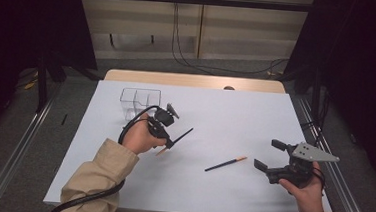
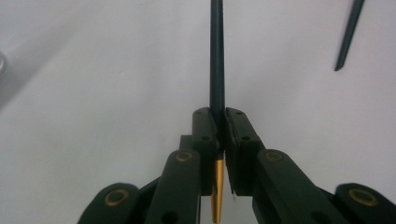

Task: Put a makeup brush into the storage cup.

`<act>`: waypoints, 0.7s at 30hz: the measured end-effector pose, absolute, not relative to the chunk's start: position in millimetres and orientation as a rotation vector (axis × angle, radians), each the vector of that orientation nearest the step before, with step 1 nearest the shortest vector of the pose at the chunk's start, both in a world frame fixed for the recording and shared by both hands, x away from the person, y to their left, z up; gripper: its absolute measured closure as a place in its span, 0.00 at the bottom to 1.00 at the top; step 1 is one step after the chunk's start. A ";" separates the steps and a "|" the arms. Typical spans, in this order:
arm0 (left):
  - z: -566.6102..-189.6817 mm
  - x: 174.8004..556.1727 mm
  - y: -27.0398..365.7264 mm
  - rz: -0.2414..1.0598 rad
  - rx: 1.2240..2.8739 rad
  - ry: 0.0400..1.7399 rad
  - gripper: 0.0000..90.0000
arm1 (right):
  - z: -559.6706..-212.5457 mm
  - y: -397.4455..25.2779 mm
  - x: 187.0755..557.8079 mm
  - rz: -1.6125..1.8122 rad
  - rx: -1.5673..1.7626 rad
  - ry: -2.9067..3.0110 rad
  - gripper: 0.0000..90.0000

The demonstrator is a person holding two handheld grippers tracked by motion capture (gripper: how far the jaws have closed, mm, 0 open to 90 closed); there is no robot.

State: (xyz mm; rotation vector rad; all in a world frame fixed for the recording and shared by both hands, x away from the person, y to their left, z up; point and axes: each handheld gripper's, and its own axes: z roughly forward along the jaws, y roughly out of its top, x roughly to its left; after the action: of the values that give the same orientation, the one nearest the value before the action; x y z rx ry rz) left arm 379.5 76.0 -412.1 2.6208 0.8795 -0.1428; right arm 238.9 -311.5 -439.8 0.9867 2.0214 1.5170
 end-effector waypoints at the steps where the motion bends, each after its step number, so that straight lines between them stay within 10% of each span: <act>1: -410.3 377.8 73.8 -0.146 2.625 0.860 0.93 | -440.1 -311.0 239.2 1.518 0.983 2.024 0.01; 21: -394.1 346.8 40.3 -0.179 2.682 0.595 0.93 | -441.5 -299.0 243.8 1.515 0.958 2.072 0.01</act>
State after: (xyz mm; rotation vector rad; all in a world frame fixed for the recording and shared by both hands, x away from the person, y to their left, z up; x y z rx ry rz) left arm 346.8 40.3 -394.1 2.6816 0.5953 -0.1789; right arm 243.8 -299.0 -441.5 0.9579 2.0719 1.5153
